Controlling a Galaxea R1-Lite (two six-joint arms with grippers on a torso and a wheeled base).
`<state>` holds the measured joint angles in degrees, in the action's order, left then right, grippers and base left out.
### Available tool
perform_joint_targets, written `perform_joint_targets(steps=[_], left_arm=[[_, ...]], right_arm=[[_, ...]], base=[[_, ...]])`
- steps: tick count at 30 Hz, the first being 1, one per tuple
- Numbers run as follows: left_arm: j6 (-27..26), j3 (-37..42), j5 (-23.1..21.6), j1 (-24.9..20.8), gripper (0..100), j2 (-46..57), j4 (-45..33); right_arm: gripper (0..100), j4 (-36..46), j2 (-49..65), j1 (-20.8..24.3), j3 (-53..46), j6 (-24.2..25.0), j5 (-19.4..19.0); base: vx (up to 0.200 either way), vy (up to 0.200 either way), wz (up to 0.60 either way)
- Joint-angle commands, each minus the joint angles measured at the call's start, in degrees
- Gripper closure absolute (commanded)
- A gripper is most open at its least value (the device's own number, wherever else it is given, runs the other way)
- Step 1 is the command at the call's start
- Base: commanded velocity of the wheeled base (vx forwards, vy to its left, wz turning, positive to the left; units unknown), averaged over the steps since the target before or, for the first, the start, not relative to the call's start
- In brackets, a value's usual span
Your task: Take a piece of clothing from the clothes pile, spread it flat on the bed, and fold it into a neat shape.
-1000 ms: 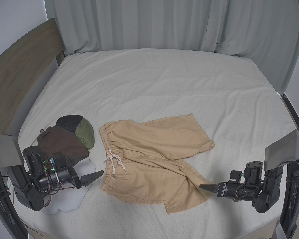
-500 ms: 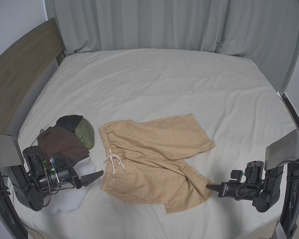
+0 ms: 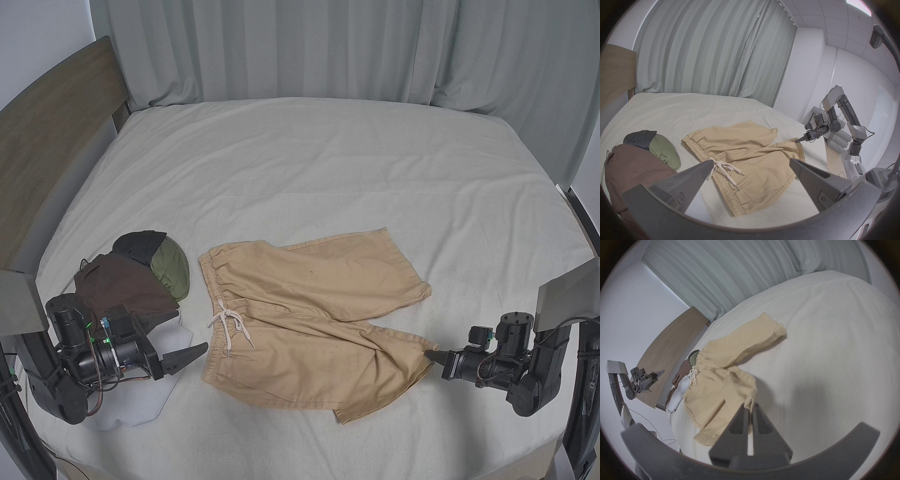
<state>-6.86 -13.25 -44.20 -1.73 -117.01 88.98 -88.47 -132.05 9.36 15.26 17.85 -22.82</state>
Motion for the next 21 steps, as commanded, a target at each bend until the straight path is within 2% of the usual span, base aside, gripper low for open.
perform_joint_targets(steps=[1,7,21], left_arm=[[0.0,0.0,0.0,0.1,0,-0.1,0.1],[0.0,0.0,0.0,0.1,0,-0.1,0.1],[0.0,0.2,0.0,0.1,0,-0.2,0.1]], right_arm=[[100,0.0,-0.1,-0.8,1.3,-0.1,0.1],[100,0.0,0.7,-2.3,2.2,-0.4,0.1],[100,-0.1,3.0,-2.8,6.5,-0.4,0.9]], base=[[0.0,0.0,0.0],[0.0,0.0,0.0],[0.0,0.0,0.0]])
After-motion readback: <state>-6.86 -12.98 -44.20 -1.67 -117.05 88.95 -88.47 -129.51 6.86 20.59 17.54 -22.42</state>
